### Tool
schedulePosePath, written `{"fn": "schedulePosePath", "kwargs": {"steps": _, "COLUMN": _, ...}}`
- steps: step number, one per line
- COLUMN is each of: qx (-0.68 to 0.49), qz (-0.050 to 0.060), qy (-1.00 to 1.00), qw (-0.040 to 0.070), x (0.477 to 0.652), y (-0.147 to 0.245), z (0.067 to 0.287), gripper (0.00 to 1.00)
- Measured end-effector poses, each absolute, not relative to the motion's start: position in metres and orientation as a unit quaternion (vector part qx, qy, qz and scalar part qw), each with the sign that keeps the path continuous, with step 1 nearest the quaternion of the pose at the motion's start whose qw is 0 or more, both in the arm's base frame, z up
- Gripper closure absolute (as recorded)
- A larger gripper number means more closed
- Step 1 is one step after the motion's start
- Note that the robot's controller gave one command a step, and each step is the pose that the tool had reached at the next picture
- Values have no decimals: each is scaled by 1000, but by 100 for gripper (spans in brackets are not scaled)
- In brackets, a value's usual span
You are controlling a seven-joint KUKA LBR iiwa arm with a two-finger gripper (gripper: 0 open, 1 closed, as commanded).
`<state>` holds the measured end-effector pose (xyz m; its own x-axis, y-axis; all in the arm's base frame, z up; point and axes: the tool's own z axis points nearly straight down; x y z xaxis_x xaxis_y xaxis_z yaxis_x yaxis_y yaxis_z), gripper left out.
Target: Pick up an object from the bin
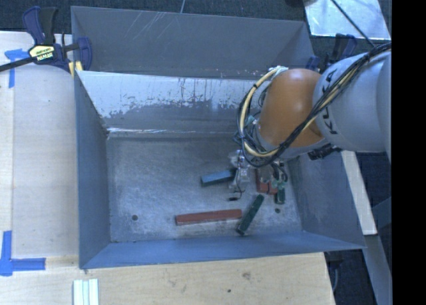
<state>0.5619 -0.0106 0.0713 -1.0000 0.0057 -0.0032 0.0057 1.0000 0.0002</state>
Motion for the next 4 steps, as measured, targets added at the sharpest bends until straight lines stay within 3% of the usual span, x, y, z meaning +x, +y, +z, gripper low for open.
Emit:
{"fn": "schedulePosePath", "kwargs": {"steps": 1, "qx": -12, "qz": -1, "qy": 1000, "qw": 6, "x": 538, "y": -35, "z": 258, "gripper": 100}}
{"fn": "schedulePosePath", "kwargs": {"steps": 2, "qx": -12, "qz": 0, "qy": 1000, "qw": 2, "x": 537, "y": -35, "z": 254, "gripper": 0}}
{"fn": "schedulePosePath", "kwargs": {"steps": 3, "qx": -12, "qz": 0, "qy": 1000, "qw": 2, "x": 537, "y": -35, "z": 254, "gripper": 0}}
{"fn": "schedulePosePath", "kwargs": {"steps": 4, "qx": -40, "qz": -1, "qy": 999, "qw": 5, "x": 537, "y": -33, "z": 210, "gripper": 0}}
